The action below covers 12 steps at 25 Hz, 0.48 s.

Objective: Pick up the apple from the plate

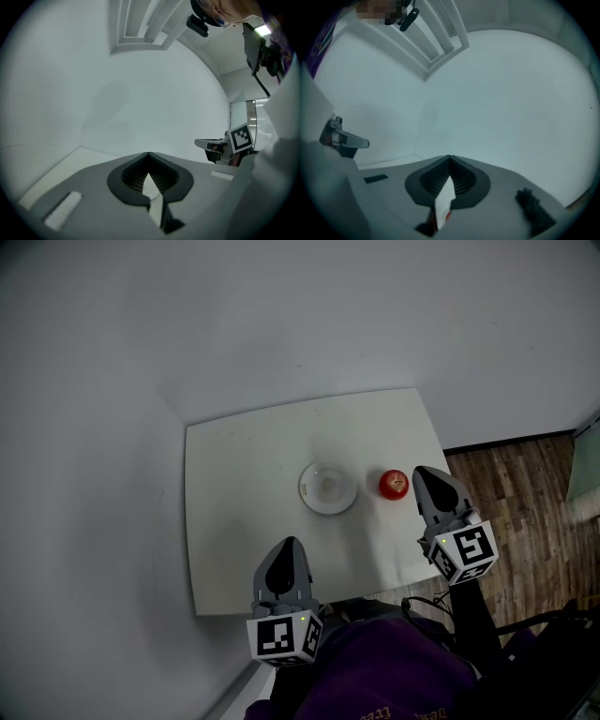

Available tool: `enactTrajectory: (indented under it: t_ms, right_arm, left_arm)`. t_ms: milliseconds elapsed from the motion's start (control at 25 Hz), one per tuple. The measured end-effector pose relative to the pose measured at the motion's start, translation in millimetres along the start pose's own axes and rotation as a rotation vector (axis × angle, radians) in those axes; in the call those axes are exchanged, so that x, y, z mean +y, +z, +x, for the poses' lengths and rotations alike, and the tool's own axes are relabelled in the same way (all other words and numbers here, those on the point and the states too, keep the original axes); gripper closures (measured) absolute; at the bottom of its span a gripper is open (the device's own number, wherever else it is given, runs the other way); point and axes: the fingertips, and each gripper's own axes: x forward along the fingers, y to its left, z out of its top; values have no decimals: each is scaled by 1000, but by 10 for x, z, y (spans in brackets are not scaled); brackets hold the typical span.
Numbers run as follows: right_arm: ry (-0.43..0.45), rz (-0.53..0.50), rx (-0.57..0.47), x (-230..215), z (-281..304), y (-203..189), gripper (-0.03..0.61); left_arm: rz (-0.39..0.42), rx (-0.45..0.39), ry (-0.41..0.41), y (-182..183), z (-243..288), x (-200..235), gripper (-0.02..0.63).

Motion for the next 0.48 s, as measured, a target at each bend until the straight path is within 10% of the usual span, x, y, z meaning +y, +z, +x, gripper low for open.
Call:
enactTrajectory:
  t_ms: [480]
  right_arm:
    - [3, -11, -2, 63, -97, 14, 569]
  left_arm:
    - [11, -6, -23, 28, -52, -49, 609]
